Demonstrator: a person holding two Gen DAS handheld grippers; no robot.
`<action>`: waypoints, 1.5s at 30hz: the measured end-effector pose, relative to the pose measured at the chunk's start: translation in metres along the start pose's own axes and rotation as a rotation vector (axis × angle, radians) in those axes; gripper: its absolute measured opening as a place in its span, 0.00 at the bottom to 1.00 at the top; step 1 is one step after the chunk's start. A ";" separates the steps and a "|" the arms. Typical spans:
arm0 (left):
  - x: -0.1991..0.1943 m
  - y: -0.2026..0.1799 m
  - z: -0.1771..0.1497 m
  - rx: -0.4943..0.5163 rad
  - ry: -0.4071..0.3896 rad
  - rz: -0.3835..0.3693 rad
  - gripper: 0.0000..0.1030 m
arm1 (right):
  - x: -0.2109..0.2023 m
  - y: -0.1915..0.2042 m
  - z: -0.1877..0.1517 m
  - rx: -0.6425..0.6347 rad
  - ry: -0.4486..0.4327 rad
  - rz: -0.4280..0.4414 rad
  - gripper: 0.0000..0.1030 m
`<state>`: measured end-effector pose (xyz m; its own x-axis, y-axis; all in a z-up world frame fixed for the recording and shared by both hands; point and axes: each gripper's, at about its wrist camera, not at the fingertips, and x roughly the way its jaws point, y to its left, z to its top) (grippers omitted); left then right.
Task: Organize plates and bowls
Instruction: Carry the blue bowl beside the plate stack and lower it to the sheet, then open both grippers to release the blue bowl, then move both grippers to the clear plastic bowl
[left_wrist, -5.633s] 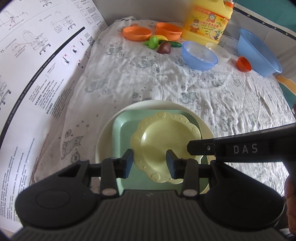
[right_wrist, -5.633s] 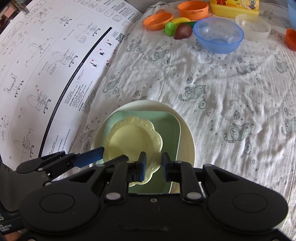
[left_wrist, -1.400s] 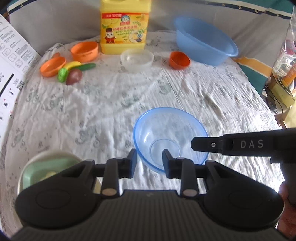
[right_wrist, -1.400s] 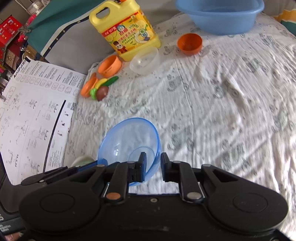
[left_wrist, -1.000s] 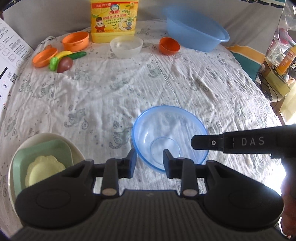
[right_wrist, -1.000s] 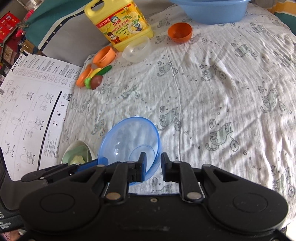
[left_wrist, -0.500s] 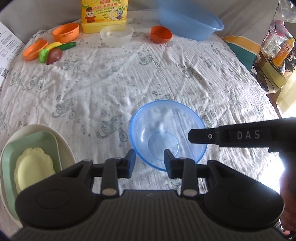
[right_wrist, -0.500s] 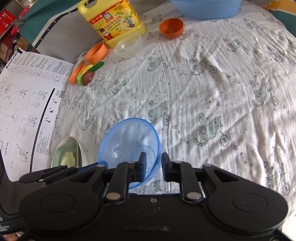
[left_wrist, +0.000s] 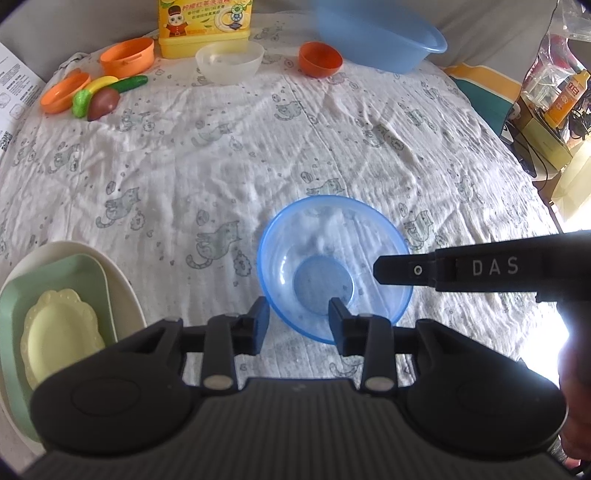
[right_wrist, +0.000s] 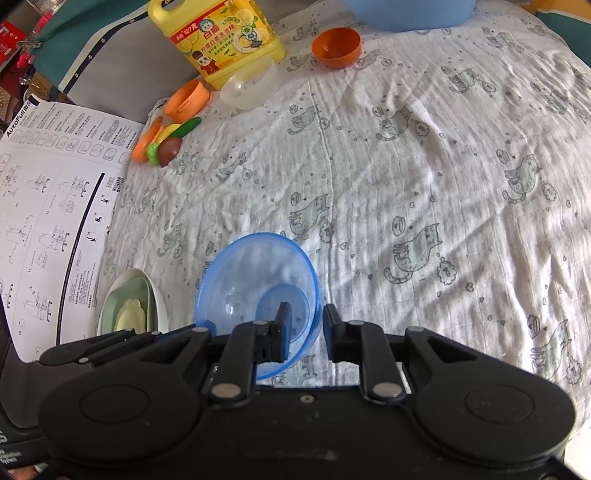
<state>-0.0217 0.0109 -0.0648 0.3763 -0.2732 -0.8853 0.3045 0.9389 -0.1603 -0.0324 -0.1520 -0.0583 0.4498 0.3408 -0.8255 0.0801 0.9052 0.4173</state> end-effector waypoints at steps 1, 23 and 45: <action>0.000 0.000 0.000 -0.001 -0.001 -0.002 0.33 | 0.000 0.000 0.000 0.001 0.000 0.000 0.25; -0.032 0.035 0.012 -0.075 -0.152 0.118 1.00 | -0.017 -0.015 0.019 0.022 -0.105 -0.101 1.00; -0.027 0.088 0.113 -0.076 -0.231 0.169 1.00 | 0.000 0.013 0.112 -0.051 -0.140 -0.083 1.00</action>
<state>0.0934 0.0769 -0.0055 0.6077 -0.1434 -0.7811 0.1572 0.9858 -0.0587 0.0681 -0.1684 -0.0101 0.5632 0.2292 -0.7939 0.0782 0.9417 0.3274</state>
